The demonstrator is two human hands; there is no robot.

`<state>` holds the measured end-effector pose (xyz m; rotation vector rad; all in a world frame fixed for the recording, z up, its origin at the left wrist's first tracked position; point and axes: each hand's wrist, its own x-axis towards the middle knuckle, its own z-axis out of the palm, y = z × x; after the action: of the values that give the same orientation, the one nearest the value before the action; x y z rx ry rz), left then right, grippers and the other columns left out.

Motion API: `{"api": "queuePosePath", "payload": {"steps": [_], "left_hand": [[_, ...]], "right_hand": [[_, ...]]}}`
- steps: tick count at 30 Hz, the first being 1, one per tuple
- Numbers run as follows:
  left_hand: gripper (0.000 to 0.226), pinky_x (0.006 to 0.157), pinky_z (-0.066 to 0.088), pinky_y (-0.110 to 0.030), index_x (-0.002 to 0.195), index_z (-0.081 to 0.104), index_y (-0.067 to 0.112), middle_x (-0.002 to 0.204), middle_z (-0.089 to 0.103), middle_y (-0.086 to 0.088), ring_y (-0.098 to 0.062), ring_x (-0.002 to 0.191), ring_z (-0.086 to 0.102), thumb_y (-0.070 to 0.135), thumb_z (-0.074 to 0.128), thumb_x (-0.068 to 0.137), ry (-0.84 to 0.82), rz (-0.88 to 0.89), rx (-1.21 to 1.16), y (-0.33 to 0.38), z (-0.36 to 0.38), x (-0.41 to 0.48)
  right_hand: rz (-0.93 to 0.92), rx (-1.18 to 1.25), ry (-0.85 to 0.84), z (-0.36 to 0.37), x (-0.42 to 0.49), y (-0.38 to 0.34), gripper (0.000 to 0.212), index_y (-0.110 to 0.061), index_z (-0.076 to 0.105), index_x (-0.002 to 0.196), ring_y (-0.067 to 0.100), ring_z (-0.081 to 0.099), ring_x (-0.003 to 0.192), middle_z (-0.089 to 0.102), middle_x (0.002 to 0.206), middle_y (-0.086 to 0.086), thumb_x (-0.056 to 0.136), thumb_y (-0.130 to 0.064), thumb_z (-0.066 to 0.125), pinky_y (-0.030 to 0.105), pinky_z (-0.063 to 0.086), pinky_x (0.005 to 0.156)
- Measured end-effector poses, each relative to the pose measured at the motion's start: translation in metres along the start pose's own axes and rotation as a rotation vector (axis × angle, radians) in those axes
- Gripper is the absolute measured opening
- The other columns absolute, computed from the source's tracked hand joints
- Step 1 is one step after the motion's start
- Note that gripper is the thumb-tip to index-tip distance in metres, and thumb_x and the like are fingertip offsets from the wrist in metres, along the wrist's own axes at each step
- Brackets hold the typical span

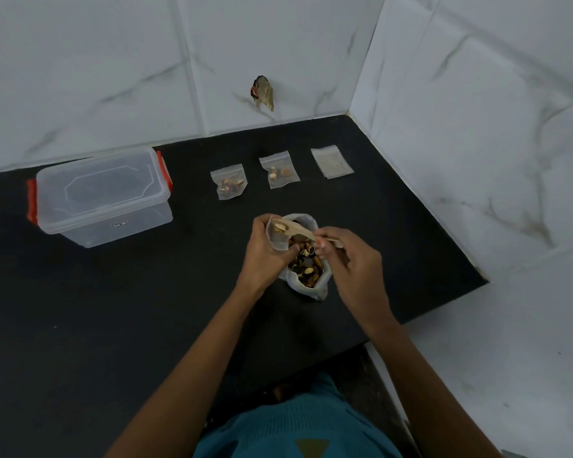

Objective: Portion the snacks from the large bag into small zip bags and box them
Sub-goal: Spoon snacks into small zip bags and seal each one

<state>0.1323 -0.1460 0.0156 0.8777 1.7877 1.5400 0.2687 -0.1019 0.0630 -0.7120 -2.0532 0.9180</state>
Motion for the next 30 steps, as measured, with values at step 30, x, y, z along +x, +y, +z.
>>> {"api": "queuePosePath", "payload": {"steps": [30], "left_hand": [[0.054,0.077,0.040,0.000,0.114,0.037,0.020,0.107,0.045,0.011,-0.003,0.102,0.047,0.002,0.071,0.076,-0.005,0.011,0.049,-0.014,-0.013,-0.009]], "right_hand": [[0.754,0.102,0.213,0.020,-0.010,0.055,0.006,-0.005,0.064,0.089,0.007,0.061,0.067,0.066,0.078,0.006,0.086,-0.005,0.058,0.011,0.049,0.058]]}}
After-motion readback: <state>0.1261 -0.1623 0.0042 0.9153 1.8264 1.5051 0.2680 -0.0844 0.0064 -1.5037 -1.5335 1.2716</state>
